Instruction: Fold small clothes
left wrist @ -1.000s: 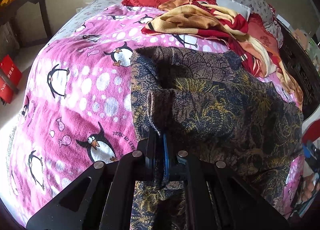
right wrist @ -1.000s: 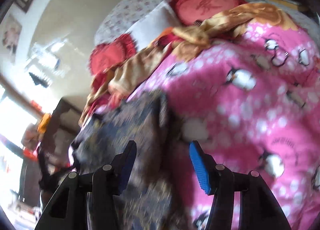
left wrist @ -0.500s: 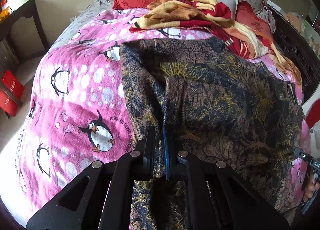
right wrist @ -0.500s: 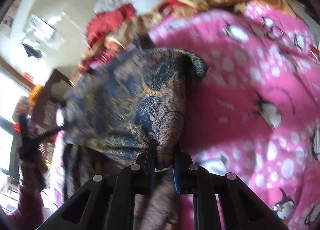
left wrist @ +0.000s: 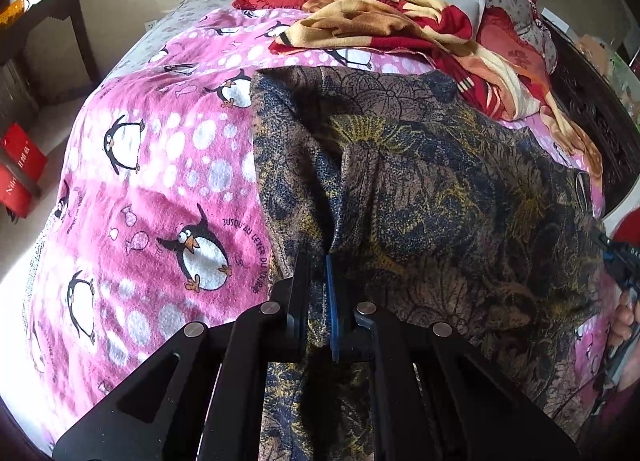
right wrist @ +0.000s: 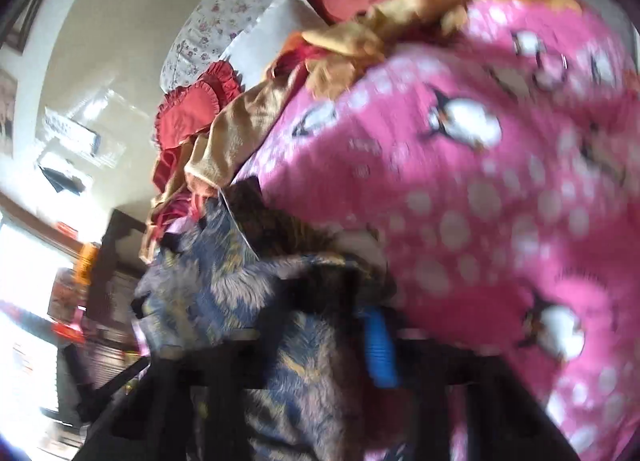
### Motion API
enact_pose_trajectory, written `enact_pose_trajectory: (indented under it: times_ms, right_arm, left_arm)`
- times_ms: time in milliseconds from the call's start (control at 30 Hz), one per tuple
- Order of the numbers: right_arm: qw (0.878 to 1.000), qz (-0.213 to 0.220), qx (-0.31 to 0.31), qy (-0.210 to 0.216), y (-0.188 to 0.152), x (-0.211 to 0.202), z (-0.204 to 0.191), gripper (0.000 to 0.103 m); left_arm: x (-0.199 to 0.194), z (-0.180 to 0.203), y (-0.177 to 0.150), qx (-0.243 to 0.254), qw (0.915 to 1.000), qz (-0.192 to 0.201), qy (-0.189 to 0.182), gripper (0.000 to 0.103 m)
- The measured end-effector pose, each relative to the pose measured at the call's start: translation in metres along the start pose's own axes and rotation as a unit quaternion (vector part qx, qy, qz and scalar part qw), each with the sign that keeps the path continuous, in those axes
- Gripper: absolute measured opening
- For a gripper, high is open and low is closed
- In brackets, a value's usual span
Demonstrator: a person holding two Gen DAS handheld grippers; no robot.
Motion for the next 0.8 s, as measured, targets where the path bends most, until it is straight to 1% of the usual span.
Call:
enact_pose_trajectory:
  times_ms: [67,100,133,167,200,233,267,300,333,367,433,467,500,533,567,633,733,800]
  right_arm:
    - [0.999,0.029,-0.040,-0.002,0.013,-0.004,-0.017,0.009]
    - [0.997,0.044,-0.069,-0.010,0.018,-0.008,-0.026,0.008]
    - [0.992,0.064,-0.106,-0.019,0.022,-0.013,-0.036,0.008]
    - [0.984,0.082,-0.154,-0.033,0.024,-0.015,-0.047,0.008]
    - [0.976,0.087,-0.191,-0.054,0.022,-0.012,-0.051,0.008]
    - [0.970,0.078,-0.217,-0.080,0.020,-0.003,-0.051,0.008]
    - [0.971,0.061,-0.210,-0.093,0.020,0.010,-0.043,0.008]
    - [0.975,0.047,-0.194,-0.096,0.020,0.017,-0.030,0.008]
    - [0.979,0.037,-0.174,-0.097,0.020,0.023,-0.019,0.010]
    - [0.981,0.038,-0.162,-0.097,0.021,0.022,-0.012,0.014]
    - [0.984,0.060,-0.137,-0.101,0.026,0.002,-0.007,0.037]
    - [0.985,0.076,-0.123,-0.090,0.026,-0.010,-0.007,0.044]
    - [0.987,0.088,-0.112,-0.072,0.025,-0.023,-0.008,0.054]
    - [0.988,0.091,-0.108,-0.062,0.021,-0.034,-0.011,0.055]
    - [0.989,0.087,-0.110,-0.055,0.016,-0.040,-0.014,0.055]
    - [0.990,0.066,-0.116,-0.046,0.004,-0.046,-0.021,0.055]
    - [0.992,0.038,-0.115,-0.034,-0.017,-0.054,-0.023,0.055]
    - [0.992,0.023,-0.120,-0.032,-0.029,-0.055,-0.026,0.055]
  left_arm:
    - [0.000,-0.001,-0.001,0.006,1.0000,-0.002,0.003,0.005]
    - [-0.001,-0.001,-0.001,0.007,1.0000,-0.001,0.003,0.005]
    - [-0.001,-0.001,-0.001,0.006,1.0000,0.000,0.002,0.005]
    - [0.000,-0.001,-0.001,0.003,1.0000,0.002,0.002,0.005]
    - [0.001,-0.002,-0.001,0.000,1.0000,0.003,0.002,0.005]
    - [0.004,-0.001,-0.002,-0.003,1.0000,0.002,0.001,0.005]
    - [0.006,-0.001,-0.004,-0.006,1.0000,-0.001,0.001,0.005]
    - [0.008,0.000,-0.006,-0.007,1.0000,-0.005,0.000,0.005]
    - [0.009,0.001,-0.007,-0.008,0.9999,-0.008,-0.002,0.005]
    - [0.010,0.002,-0.009,-0.008,0.9999,-0.010,-0.004,0.005]
    - [0.007,0.003,-0.010,-0.009,0.9998,-0.006,-0.015,0.005]
    - [0.006,0.003,-0.010,-0.009,0.9998,-0.003,-0.017,0.016]
    - [0.005,0.003,-0.009,-0.011,0.9997,0.001,-0.021,0.023]
    - [0.005,0.003,-0.009,-0.013,0.9996,0.006,-0.023,0.038]
    - [0.005,0.004,-0.008,-0.016,0.9995,0.011,-0.024,0.049]
    - [0.007,0.008,-0.006,-0.022,0.9991,0.021,-0.030,0.051]
    - [0.014,0.016,-0.005,-0.027,0.9989,0.013,-0.035,0.051]
    - [0.011,0.019,-0.004,-0.030,0.9987,0.017,-0.038,0.051]
Point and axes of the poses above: each gripper's, at about its wrist camera, not at the fingertips, and x roughly the way its jaws point, z to its right, y to its top, the point moved 2 cm from there along x, roughly the way its jaws point, and after that the axes turned 12 degrees about z, right-handed, at the moved point
